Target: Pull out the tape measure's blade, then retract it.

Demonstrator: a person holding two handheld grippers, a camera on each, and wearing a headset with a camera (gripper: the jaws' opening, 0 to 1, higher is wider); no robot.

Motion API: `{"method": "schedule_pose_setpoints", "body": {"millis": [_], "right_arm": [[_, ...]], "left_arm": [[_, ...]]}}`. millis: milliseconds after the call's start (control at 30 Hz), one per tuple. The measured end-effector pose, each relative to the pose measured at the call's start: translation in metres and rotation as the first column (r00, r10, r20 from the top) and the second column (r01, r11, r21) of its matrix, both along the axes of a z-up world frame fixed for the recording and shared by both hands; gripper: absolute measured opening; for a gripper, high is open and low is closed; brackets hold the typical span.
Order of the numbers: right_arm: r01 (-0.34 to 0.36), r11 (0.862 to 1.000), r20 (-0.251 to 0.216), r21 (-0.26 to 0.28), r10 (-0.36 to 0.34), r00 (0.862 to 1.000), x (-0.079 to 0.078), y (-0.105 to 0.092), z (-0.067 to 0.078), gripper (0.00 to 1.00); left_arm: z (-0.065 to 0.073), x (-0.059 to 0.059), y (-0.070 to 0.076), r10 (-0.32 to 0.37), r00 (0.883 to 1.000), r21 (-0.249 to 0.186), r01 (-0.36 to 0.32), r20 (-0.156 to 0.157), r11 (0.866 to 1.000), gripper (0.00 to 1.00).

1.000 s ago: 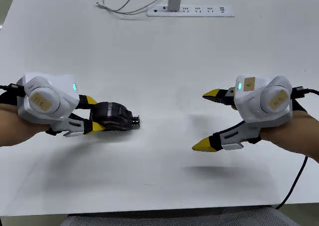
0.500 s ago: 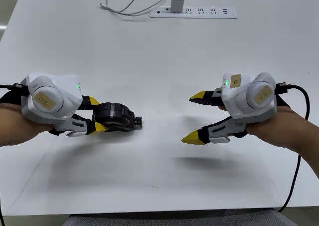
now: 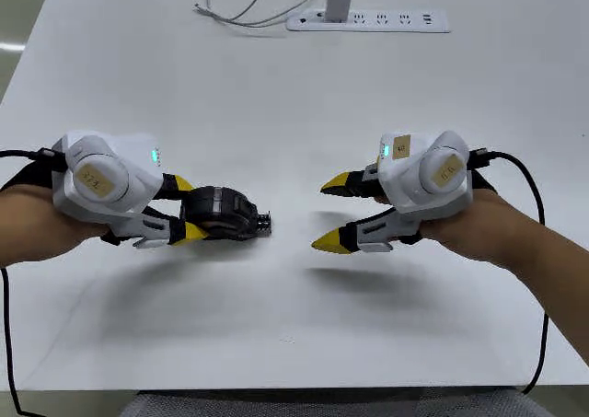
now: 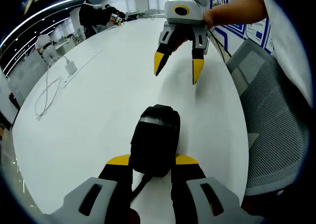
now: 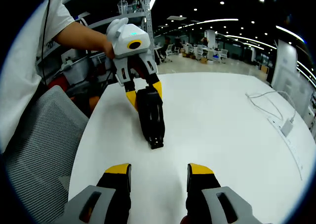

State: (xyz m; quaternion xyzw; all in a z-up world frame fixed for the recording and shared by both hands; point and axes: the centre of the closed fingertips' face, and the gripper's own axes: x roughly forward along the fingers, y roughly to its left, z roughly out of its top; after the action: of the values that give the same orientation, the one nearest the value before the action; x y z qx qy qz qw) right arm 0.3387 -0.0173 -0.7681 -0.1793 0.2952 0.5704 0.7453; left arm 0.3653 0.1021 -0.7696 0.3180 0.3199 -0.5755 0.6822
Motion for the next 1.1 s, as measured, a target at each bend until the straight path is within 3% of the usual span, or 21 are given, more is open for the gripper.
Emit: {"method": "schedule_pose_setpoints", "body": {"millis": [567,1100], "right_arm": [[-0.055,0.998,0.011,0.03,0.055,0.998,0.008,0.037,-0.014,0.31],[-0.094,0.995,0.023,0.03,0.093,0.995,0.011,0.053,-0.024,0.23]], "left_arm": [[0.0,0.0,0.0,-0.002,1.0,0.0,0.002,-0.002,1.0,0.24],[0.0,0.0,0.0,-0.004,1.0,-0.001,0.004,0.0,1.0,0.24]]}}
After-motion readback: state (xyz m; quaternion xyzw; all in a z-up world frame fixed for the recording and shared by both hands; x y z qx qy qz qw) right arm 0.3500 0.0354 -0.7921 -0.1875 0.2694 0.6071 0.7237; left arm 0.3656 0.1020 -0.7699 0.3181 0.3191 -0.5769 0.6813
